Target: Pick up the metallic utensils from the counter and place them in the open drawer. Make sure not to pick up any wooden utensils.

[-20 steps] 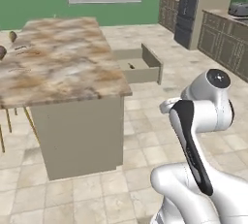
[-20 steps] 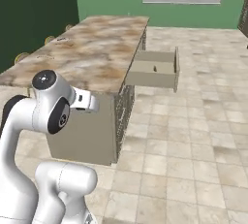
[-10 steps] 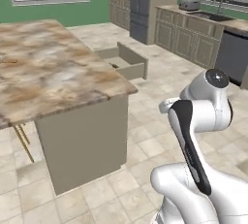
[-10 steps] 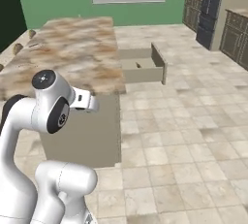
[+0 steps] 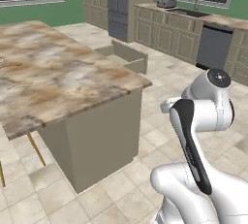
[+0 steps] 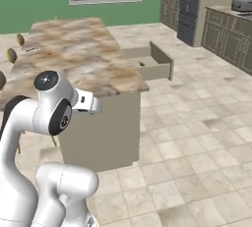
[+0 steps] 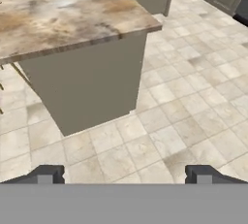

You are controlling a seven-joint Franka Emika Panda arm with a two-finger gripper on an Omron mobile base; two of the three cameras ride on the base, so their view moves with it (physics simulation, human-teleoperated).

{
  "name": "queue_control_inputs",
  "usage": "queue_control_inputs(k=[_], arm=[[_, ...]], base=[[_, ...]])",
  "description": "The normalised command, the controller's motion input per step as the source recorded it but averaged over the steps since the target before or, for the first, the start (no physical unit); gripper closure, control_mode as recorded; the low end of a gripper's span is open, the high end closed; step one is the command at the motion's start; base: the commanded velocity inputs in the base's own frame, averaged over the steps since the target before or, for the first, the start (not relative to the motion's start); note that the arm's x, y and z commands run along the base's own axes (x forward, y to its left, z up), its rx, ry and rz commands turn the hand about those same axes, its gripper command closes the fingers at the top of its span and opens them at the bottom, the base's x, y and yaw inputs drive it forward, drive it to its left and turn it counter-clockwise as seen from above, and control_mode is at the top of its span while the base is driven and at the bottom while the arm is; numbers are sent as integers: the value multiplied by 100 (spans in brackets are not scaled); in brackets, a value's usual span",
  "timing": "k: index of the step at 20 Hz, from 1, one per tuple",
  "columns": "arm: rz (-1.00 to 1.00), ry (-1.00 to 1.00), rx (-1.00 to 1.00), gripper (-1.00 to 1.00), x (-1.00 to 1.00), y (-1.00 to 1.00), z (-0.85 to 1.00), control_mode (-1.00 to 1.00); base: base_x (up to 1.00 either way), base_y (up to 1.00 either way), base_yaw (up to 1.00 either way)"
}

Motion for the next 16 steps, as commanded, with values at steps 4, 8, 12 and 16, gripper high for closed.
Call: queue_control_inputs(k=[4, 8, 12, 16], arm=[[0, 0, 0, -100, 0, 0, 0, 100], [0, 0, 0, -100, 0, 0, 0, 100], [0, 0, 0, -100, 0, 0, 0, 100], [0, 0, 0, -100, 0, 0, 0, 100]], base=[[0, 100, -27], [0, 100, -26], [0, 100, -27], [0, 100, -29]])
